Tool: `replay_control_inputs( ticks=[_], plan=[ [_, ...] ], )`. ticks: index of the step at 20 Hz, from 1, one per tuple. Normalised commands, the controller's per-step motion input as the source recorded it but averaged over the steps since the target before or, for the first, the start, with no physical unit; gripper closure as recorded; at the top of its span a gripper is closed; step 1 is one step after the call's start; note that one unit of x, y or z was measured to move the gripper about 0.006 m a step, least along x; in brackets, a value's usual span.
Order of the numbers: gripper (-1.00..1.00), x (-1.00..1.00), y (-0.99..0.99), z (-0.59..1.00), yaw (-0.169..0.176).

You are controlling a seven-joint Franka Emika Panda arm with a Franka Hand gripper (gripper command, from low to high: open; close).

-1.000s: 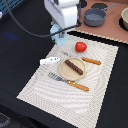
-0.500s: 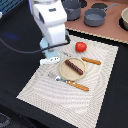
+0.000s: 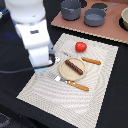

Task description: Interact with the objects in diverse but meaningful ways.

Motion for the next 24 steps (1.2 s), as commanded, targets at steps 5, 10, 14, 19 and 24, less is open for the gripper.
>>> replay_control_inputs(
  ticks=[5, 10, 14, 19, 24],
  plan=[
    [1.0, 0.19, -0.57, -0.31, -0.113],
    [-1.0, 0.21, -0.35, -0.36, -0.044],
    [-1.0, 0.14, -0.06, 0.03, 0.0],
    [-1.0, 0.11, 0.16, 0.99, 0.0],
    [-1.0, 0.41, 0.43, 1.0, 0.0]
  ],
)
